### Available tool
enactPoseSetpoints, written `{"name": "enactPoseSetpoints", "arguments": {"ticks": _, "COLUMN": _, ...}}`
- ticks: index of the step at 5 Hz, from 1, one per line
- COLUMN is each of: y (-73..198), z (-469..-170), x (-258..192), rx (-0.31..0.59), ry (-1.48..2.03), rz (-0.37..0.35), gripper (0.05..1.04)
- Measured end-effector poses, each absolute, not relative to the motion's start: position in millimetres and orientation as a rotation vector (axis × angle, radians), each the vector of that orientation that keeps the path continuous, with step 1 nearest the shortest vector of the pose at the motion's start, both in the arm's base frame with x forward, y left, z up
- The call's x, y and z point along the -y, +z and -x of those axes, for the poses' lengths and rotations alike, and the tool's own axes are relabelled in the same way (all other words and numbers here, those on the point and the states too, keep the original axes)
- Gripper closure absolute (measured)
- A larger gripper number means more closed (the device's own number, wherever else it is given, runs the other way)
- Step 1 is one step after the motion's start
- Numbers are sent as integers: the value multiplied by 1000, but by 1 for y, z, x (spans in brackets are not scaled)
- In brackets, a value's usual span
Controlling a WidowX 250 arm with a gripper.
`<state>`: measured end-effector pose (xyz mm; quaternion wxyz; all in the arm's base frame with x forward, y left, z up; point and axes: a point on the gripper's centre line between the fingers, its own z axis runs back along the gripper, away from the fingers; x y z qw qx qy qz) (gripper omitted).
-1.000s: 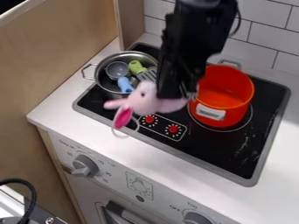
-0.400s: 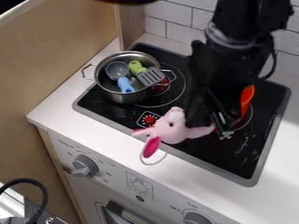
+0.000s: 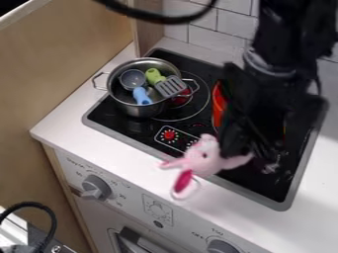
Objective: Move the pink bunny doll to the bottom right side of the cooker
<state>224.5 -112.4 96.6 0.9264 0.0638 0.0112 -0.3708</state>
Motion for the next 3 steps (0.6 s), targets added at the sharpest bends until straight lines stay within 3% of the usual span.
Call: {"name": "enactPoseSetpoints", "arguments": {"ticks": 3, "y": 80, "z": -237, "x": 127, "rx": 8, "ry": -760, "rz": -92, "gripper": 1008}}
